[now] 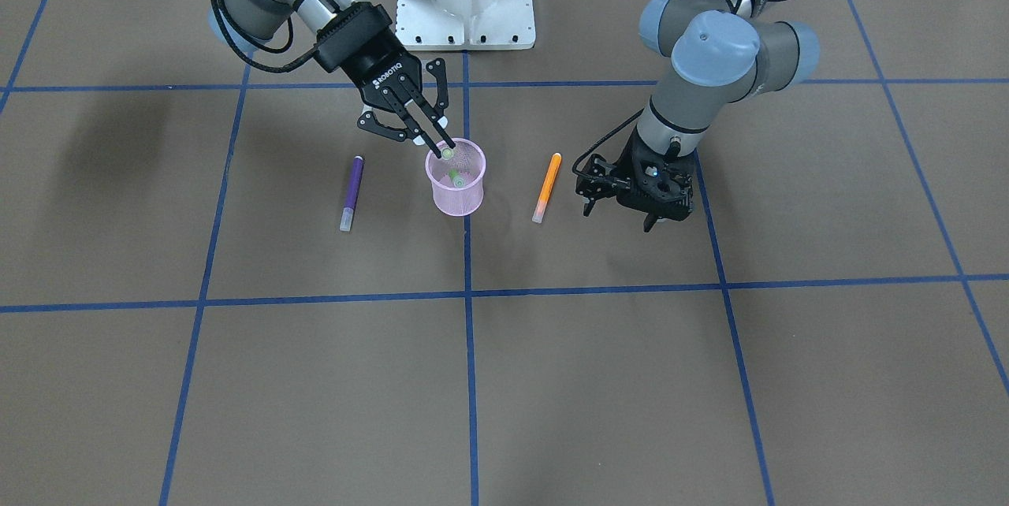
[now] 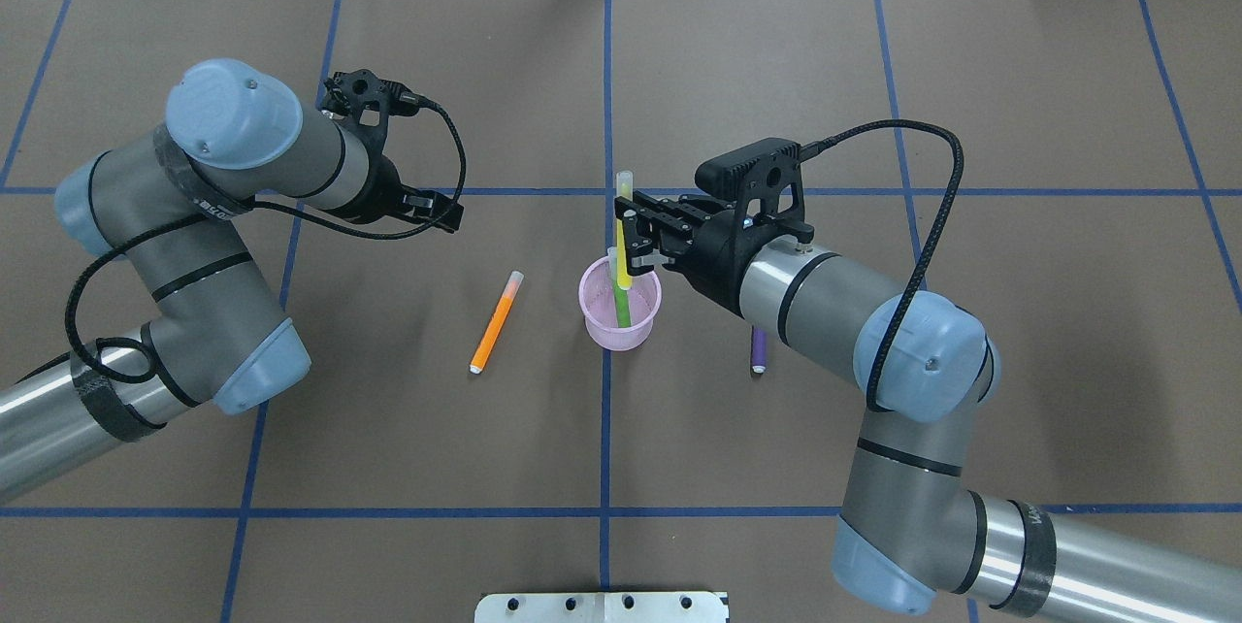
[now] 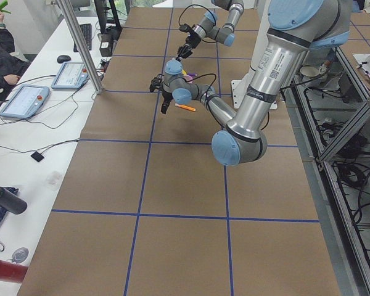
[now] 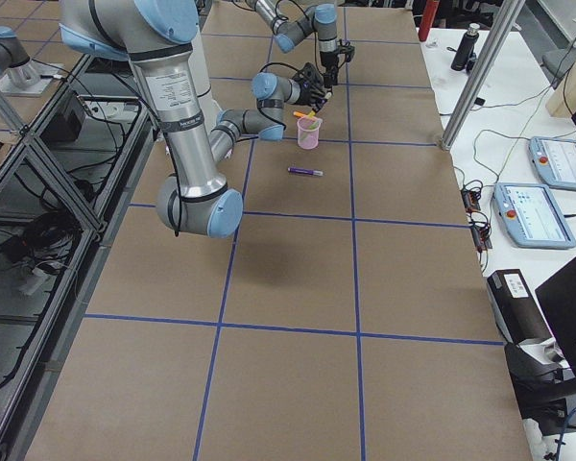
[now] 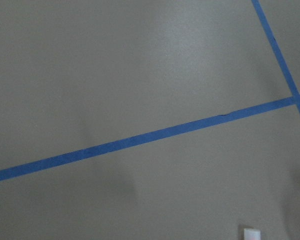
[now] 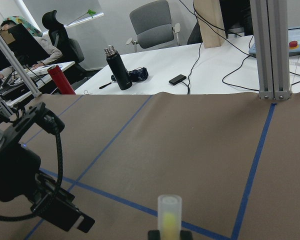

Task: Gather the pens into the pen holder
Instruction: 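Carry the yellow highlighter over the cup and release it with right gripper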

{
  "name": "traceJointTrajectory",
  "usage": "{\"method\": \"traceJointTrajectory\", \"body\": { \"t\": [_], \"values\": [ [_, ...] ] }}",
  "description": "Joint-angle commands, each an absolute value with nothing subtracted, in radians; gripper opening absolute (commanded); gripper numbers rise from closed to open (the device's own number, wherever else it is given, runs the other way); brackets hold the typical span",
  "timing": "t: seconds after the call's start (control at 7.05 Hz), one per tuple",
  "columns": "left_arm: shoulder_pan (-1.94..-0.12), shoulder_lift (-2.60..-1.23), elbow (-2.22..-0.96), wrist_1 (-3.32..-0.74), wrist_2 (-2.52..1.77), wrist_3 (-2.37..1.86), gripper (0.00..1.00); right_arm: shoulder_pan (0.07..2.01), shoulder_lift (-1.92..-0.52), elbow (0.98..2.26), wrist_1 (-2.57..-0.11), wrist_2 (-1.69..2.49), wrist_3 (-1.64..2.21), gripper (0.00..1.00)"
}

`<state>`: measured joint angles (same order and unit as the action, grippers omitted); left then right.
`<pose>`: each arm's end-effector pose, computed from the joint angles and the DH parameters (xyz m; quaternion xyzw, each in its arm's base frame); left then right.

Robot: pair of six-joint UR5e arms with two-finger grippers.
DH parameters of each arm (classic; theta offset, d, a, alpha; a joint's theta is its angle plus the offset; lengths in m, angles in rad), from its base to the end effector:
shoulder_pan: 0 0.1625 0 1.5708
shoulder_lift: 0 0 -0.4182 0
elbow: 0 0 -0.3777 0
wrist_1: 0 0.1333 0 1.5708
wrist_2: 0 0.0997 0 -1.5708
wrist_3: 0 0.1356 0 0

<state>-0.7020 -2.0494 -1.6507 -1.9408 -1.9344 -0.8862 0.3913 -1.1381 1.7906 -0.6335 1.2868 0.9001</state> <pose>0.4598 -0.5003 0.3296 0.1571 0.4420 0.0733 0.8801 -0.4928 -0.3886 0.2107 0.4433 -0.5591 0.0035 0.7006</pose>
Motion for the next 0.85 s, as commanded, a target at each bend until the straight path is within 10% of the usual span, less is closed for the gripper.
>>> {"method": "traceJointTrajectory", "body": {
  "t": [0.0,0.28,0.43,0.57,0.71],
  "values": [
    [-0.704,-2.049,-1.644,-1.942,-1.934,-0.871,1.0,0.365,-1.138,1.766,-0.634,1.25,0.874,0.0],
    [-0.704,-2.049,-1.644,-1.941,-1.934,-0.871,1.0,0.359,-1.137,1.746,-0.634,1.241,0.862,0.0],
    [-0.704,-2.049,-1.641,-1.942,-1.934,-0.871,1.0,0.353,-1.132,1.744,-0.634,1.233,0.865,0.38],
    [-0.701,-2.051,-1.635,-1.941,-1.934,-0.873,1.0,0.348,-1.124,1.744,-0.632,1.208,0.876,0.99],
    [-0.698,-2.051,-1.632,-1.942,-1.934,-0.871,1.0,0.341,-1.118,1.747,-0.637,1.204,0.879,1.0]
  ]
}}
